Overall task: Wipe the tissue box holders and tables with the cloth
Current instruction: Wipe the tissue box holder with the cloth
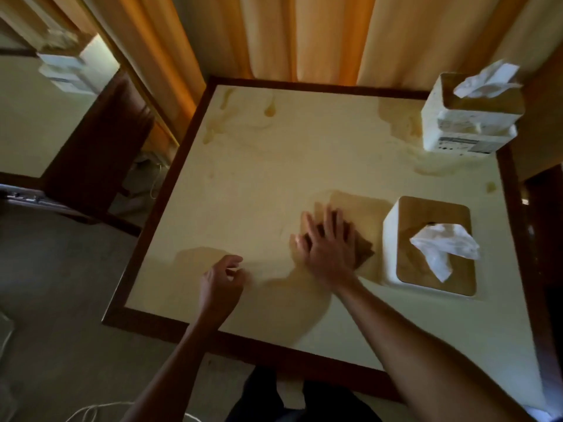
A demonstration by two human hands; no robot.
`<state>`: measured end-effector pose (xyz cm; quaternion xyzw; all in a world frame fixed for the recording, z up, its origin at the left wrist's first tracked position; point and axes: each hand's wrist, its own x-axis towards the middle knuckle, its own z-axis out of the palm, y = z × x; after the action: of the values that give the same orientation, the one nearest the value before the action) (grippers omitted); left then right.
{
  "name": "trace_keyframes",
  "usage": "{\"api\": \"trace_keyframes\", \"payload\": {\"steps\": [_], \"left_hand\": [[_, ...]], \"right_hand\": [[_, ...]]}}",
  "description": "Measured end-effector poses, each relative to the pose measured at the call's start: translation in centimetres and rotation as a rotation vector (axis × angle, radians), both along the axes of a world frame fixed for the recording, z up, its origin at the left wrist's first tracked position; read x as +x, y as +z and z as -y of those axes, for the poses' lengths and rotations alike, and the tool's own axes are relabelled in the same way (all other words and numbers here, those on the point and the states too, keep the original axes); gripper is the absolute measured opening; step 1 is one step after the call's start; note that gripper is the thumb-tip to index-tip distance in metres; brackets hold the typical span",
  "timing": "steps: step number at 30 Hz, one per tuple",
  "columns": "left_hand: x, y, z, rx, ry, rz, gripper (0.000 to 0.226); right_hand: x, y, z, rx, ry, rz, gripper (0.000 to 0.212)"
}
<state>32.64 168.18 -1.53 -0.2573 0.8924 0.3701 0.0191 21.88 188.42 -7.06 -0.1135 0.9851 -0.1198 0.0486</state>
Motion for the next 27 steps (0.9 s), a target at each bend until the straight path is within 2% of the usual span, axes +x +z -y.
{"api": "trace_keyframes", "payload": {"steps": [4,7,10,12,15,21,27], "left_hand": [[1.4,-0.6,2.1,-0.003,-0.015,-0.037,0.024],[2.1,-0.7,4.4,-0.026,0.038,-0.085,0.029],[1.9,-0.7,7.1,-0.082,0.140,-0.148,0.033],[1.2,-0.8,8.9,-0.132,0.171,-0.202,0.035],[0.0,-1.3,11.1,-0.173,0.155,-0.261,0.039],[-2.5,-2.3,14.8,-0.185,0.153,-0.247,0.039],[-6.5,-2.1,19.4,-0.066,0.291,-0.143,0.036]], "right_hand": [[-7.2,0.5,1.5,-0.002,-0.314,0.096,0.073],[-7.0,0.8,6.5,-0.061,-0.363,0.090,0.077],[1.0,0.6,12.3,-0.118,-0.050,0.025,0.077],[8.1,0.8,14.6,-0.144,0.182,0.065,0.079],[13.8,0.6,15.3,-0.069,0.408,0.113,0.079],[7.8,0.5,19.2,0.034,0.574,0.106,0.082],[-1.8,0.3,25.5,0.042,0.618,0.051,0.074]]}}
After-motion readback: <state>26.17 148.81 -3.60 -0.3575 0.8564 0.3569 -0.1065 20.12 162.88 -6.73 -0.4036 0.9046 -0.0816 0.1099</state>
